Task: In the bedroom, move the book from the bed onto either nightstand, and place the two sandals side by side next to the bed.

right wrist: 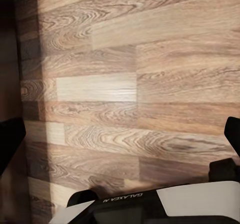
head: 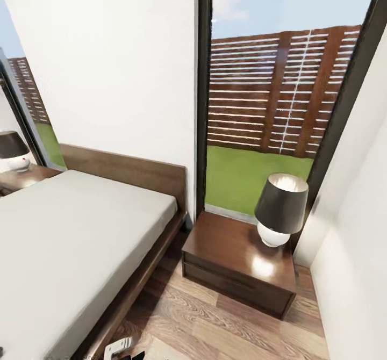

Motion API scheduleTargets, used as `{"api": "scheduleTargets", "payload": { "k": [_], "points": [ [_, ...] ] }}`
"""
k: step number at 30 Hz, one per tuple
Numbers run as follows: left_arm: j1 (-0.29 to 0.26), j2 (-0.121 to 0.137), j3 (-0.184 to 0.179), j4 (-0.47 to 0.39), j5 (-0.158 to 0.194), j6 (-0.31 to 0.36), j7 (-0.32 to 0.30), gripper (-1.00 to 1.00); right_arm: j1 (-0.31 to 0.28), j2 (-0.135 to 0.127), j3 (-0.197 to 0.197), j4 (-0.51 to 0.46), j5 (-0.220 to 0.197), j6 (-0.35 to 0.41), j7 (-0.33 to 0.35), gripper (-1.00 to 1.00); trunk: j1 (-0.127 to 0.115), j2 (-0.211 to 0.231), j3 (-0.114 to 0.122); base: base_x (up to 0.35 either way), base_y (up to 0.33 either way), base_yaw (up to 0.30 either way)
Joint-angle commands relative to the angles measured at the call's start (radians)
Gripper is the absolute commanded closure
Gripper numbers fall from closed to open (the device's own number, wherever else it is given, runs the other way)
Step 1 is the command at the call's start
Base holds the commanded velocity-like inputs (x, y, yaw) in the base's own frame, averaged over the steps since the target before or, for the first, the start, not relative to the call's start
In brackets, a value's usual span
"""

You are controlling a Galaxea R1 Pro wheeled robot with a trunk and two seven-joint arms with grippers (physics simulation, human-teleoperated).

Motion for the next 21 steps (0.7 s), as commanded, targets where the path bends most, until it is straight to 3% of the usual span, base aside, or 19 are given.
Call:
{"api": "scheduleTargets", "payload": {
  "k": [1,21],
  "points": [
    [-0.001,0.0,-0.008,0.002,0.007,-0.004,-0.003,-1.0,-0.001,-0.001,-0.005,0.003,-0.004,0.002,0.005,-1.0,0.0,-0.001,-0.002,0.005,0.0,0.276],
    [-0.001,0.0,-0.008,0.002,0.007,-0.004,-0.003,-1.0,-0.001,-0.001,-0.005,0.003,-0.004,0.002,0.005,-1.0,0.0,-0.001,-0.01,0.0,0.0,0.277]
  ]
}}
